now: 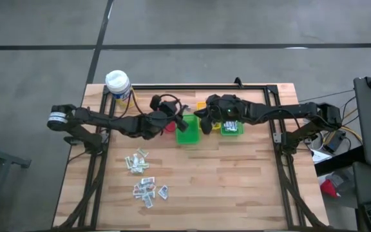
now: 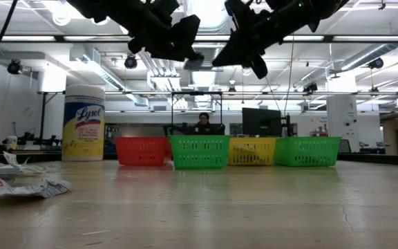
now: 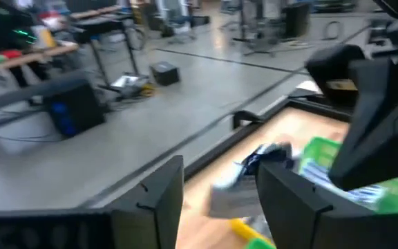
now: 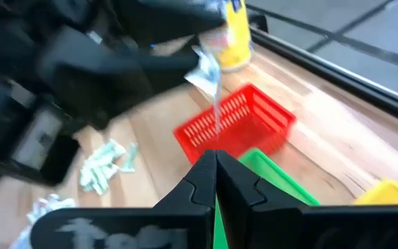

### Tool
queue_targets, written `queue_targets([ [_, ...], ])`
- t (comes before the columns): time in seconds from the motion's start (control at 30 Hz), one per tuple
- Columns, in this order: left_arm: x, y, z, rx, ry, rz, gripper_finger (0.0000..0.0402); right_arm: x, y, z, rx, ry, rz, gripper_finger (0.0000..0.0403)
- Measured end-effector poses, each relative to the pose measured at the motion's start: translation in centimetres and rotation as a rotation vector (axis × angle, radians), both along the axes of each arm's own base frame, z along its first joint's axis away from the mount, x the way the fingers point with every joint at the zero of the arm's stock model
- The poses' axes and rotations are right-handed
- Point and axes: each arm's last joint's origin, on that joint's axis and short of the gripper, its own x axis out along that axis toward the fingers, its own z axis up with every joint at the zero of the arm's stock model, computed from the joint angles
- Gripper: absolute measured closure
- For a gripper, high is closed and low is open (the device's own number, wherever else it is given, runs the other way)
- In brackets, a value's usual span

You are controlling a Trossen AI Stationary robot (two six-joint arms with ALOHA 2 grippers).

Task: Pick & Place First Aid Supplies
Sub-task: Put the alcohol pad into the yellow basket

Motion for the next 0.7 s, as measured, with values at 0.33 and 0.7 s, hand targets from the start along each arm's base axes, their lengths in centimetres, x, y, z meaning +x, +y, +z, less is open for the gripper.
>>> queue_targets([
  [0.33, -0.2, 0.1, -0.2, 0.058, 0.091, 0.039, 0.0218, -0.9, -1.2, -1.2, 0.015, 0.135, -0.062, 0.0395],
  [0.7, 0.3, -0.4, -0.3, -0.081, -0.012, -0.161, 0.0220, -1.1, -1.2, -0.7, 0.012, 0.120, -0.063, 0.0395],
])
